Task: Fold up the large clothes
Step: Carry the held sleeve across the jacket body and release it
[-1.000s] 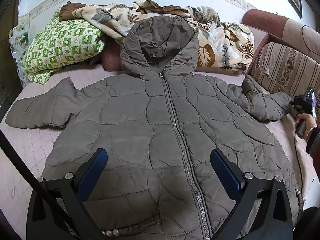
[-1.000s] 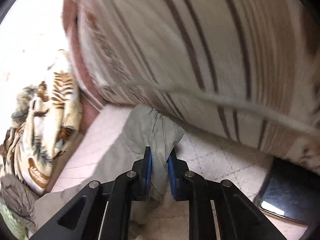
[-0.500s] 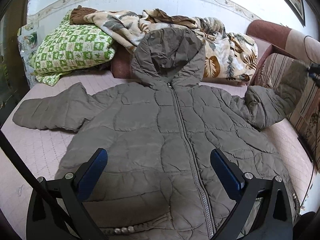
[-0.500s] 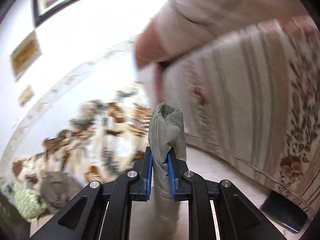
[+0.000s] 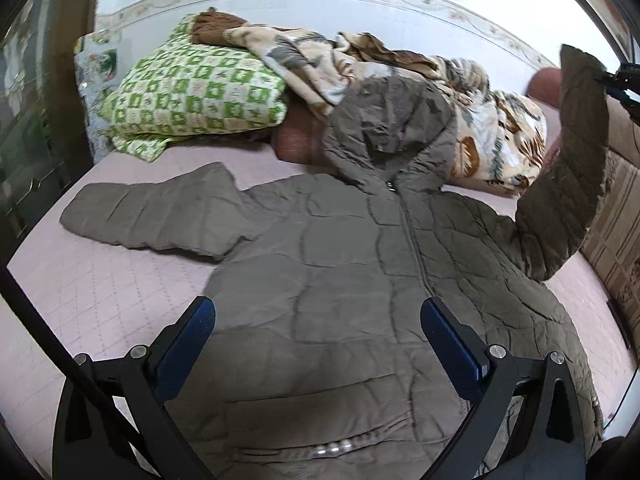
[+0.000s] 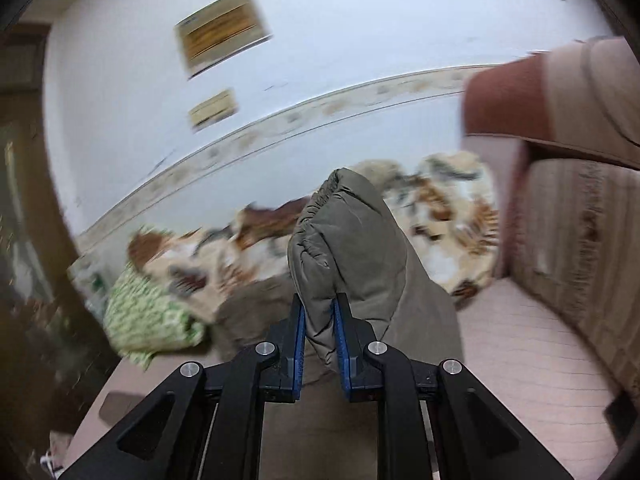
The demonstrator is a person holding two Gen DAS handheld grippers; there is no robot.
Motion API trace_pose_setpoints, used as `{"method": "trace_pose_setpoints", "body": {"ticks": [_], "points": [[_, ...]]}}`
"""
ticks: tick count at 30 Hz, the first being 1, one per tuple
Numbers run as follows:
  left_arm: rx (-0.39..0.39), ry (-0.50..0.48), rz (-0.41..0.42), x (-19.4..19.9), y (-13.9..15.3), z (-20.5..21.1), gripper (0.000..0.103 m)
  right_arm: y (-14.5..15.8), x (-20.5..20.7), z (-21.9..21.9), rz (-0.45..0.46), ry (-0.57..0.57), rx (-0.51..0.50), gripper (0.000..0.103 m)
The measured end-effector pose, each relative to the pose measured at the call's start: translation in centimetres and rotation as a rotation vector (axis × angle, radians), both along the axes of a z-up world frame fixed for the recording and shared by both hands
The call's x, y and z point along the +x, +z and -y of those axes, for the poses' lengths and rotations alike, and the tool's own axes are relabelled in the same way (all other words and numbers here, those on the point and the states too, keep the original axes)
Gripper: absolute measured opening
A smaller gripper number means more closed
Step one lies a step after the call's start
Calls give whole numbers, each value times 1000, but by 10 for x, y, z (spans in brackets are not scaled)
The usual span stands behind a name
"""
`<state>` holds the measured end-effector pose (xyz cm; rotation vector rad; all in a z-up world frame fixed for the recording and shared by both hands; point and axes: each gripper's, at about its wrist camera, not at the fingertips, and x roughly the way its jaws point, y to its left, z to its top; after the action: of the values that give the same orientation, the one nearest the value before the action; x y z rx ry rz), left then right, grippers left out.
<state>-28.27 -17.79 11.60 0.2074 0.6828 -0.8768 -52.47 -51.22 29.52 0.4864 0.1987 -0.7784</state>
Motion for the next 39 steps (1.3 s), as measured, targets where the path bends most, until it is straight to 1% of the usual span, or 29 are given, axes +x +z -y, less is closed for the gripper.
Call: {"method": "trace_pose_setpoints", "body": {"ticks": [4,7,10,13,16,20,24,25,29,31,32,34,36,37,39], "points": [[-11,36,-25,14,1,-13,102,-9,53,-30,-52,99,-4,15],[-20,61,-44,23,0,-23,102,-26,88,-49,-89,164,12,15],[-18,85,-53,29,-2,-29,102,-51,125,-64,-136,219,35,14],[-12,104,-67,35,-5,-35,102,-83,157,-75,-183,258,76,14],[-9,120,-82,42,-7,-38,102,-128,190,-85,-240,297,135,14],[-2,134,-103,49,-11,-38,102,-180,222,-98,-306,343,203,14],[5,138,-111,52,-14,-36,102,-212,244,-112,-339,386,231,14],[5,137,-110,52,-15,-35,102,-216,246,-115,-342,394,239,14],[24,145,-84,62,-16,-22,102,-239,259,-123,-378,437,274,14],[16,139,-116,77,-17,-11,102,-250,260,-123,-379,454,312,14],[10,129,-140,85,-17,-3,102,-254,258,-120,-364,457,331,15],[-4,135,-161,96,-16,7,102,-261,255,-115,-331,476,383,16],[-6,118,-194,105,-19,23,102,-269,252,-107,-309,509,458,18],[3,118,-211,110,-22,31,102,-270,249,-105,-299,529,484,19],[12,109,-238,114,-28,43,102,-262,239,-103,-277,562,511,19]]}}
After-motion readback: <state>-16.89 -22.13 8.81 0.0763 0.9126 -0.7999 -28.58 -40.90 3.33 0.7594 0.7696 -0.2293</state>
